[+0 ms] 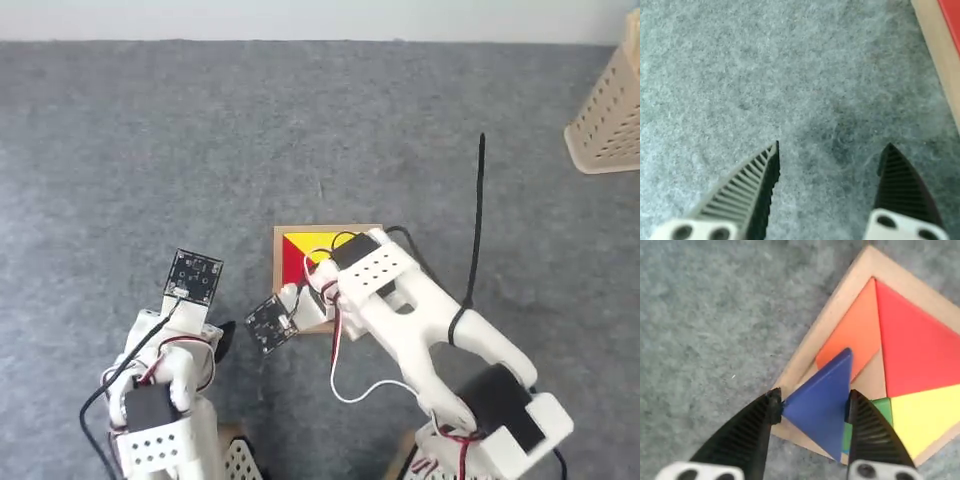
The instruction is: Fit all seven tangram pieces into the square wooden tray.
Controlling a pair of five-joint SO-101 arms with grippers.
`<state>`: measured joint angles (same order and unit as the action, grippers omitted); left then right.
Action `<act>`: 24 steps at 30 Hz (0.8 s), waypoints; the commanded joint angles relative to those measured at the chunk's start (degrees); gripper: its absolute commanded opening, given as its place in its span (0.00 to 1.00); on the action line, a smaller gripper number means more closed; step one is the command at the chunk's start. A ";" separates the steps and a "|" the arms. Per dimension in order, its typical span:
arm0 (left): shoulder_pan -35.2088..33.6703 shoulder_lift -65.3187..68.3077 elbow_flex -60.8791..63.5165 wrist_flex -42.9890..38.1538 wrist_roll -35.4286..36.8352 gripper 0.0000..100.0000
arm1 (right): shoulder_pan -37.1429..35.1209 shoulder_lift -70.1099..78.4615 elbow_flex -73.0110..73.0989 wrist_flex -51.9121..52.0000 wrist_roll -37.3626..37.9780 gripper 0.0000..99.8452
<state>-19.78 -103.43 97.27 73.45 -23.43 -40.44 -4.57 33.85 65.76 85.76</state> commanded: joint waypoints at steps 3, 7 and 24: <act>0.18 -0.97 -0.75 0.09 0.35 0.30 | 0.22 -0.48 -0.26 -0.31 -0.62 0.18; 0.18 -0.97 -0.75 0.09 0.35 0.30 | 0.22 -0.48 -0.26 -0.04 -0.70 0.18; 0.18 -0.97 -0.75 0.09 0.35 0.30 | 4.53 -1.01 -1.93 1.19 -0.79 0.14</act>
<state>-19.78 -103.43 97.27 73.45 -23.43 -36.75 -4.57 33.85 67.34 85.76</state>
